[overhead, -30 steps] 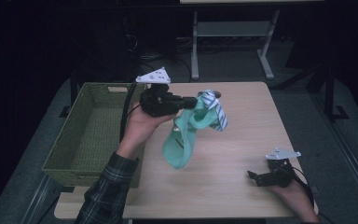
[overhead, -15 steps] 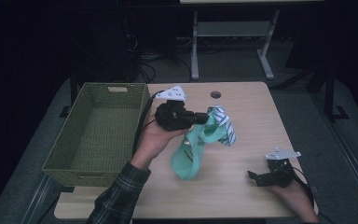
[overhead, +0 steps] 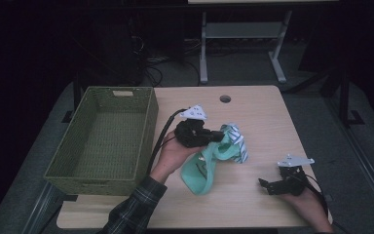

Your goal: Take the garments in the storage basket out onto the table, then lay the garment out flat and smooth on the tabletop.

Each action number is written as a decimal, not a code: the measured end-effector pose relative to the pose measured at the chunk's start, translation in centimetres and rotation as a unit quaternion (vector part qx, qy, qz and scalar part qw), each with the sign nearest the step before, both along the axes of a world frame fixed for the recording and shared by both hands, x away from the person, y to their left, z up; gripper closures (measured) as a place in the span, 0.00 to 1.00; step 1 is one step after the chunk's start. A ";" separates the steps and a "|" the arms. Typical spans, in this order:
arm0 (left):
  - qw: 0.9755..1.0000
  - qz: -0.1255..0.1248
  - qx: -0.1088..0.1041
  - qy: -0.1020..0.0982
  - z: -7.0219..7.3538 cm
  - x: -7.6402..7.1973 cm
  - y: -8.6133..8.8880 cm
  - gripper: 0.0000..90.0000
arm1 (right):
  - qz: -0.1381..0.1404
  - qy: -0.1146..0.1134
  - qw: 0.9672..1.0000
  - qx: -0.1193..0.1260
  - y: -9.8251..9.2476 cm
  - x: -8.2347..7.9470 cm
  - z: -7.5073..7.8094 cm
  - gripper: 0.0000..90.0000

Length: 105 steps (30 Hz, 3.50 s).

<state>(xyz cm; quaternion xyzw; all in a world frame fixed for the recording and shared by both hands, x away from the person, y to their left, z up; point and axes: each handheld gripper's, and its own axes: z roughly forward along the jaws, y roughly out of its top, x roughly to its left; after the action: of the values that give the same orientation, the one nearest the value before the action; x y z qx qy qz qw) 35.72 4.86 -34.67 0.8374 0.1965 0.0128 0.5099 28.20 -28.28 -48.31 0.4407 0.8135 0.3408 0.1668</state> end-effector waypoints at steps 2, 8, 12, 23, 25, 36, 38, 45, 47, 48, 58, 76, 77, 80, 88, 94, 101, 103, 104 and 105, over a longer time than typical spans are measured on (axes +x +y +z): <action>1.000 0.000 0.007 0.008 -0.9 0.2 -0.2 0.97 | 0.000 0.000 1.000 0.000 0.0 0.0 0.0 0.01; 1.000 0.004 0.018 0.011 -3.1 0.5 -0.6 0.97 | 0.000 0.000 1.000 0.000 0.0 0.0 0.0 0.01; 0.999 -0.001 0.037 0.013 -4.6 0.7 -0.8 0.97 | 0.000 0.000 1.000 0.000 0.0 0.0 0.0 0.01; 0.998 -0.003 0.062 0.032 -7.9 1.0 -1.5 0.97 | 0.003 -0.001 1.000 -0.001 0.0 0.0 0.0 0.01; 0.997 -0.007 0.068 0.037 -8.5 1.0 -1.7 0.97 | 0.003 -0.001 1.000 -0.001 0.0 0.0 0.0 0.01; 0.993 -0.020 0.101 0.058 -11.4 0.8 -3.1 0.96 | 0.005 -0.001 1.000 -0.001 0.0 0.0 0.0 0.01; 0.993 -0.018 0.098 0.056 -11.1 0.7 -3.0 0.93 | 0.006 -0.001 1.000 -0.001 0.0 0.0 0.0 0.01; 0.995 -0.008 0.091 0.040 -9.2 0.5 -2.0 0.68 | 0.006 -0.001 1.000 -0.001 0.0 0.0 0.0 0.01; 0.995 -0.006 0.091 0.034 -8.7 0.3 -1.6 0.65 | 0.006 -0.001 1.000 -0.001 0.0 0.0 0.0 0.01; 0.995 -0.005 0.090 0.032 -8.5 0.2 -1.4 0.64 | 0.006 -0.001 1.000 -0.001 0.0 0.0 0.0 0.01; 0.995 0.018 0.094 0.015 -6.9 -1.2 1.9 0.70 | 0.006 0.000 1.000 0.000 0.0 0.0 0.0 0.01; 0.987 0.054 0.146 0.031 -9.1 -4.0 5.5 1.00 | 0.013 -0.002 1.000 -0.001 0.1 -0.1 0.0 0.01; 0.985 0.057 0.159 0.035 -9.6 -4.1 5.3 1.00 | 0.014 -0.001 1.000 0.000 0.2 -0.1 0.0 0.01; 0.981 0.054 0.186 0.027 -10.0 -4.1 5.2 1.00 | 0.013 0.000 1.000 0.000 0.2 -0.2 0.0 0.01; 0.976 0.057 0.209 0.037 -11.0 -3.9 5.0 1.00 | 0.015 -0.003 1.000 0.019 0.6 -0.4 1.2 0.16; 0.976 0.055 0.209 0.032 -11.1 -3.9 4.9 1.00 | 0.027 -0.002 0.999 0.040 1.9 0.2 2.2 0.27; 0.976 0.056 0.209 0.039 -11.0 -3.8 4.9 1.00 | 0.054 0.002 0.997 0.052 4.0 1.4 2.8 0.45; 0.975 0.055 0.210 0.040 -11.0 -3.8 4.9 1.00 | 0.058 0.003 0.997 0.053 4.3 1.6 2.8 0.47; 0.975 0.055 0.210 0.040 -11.0 -3.8 4.9 1.00 | 0.061 0.005 0.997 0.052 4.5 1.8 2.8 0.47; 0.975 0.055 0.209 0.042 -11.0 -3.8 4.9 1.00 | 0.062 0.006 0.997 0.053 4.9 1.9 2.8 0.48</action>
<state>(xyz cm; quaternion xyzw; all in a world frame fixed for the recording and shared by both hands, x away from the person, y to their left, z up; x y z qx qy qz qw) 31.93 9.77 -45.69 0.9132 0.2568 0.0465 0.3131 30.13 -23.43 -45.49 0.4001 0.8212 0.3899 0.1168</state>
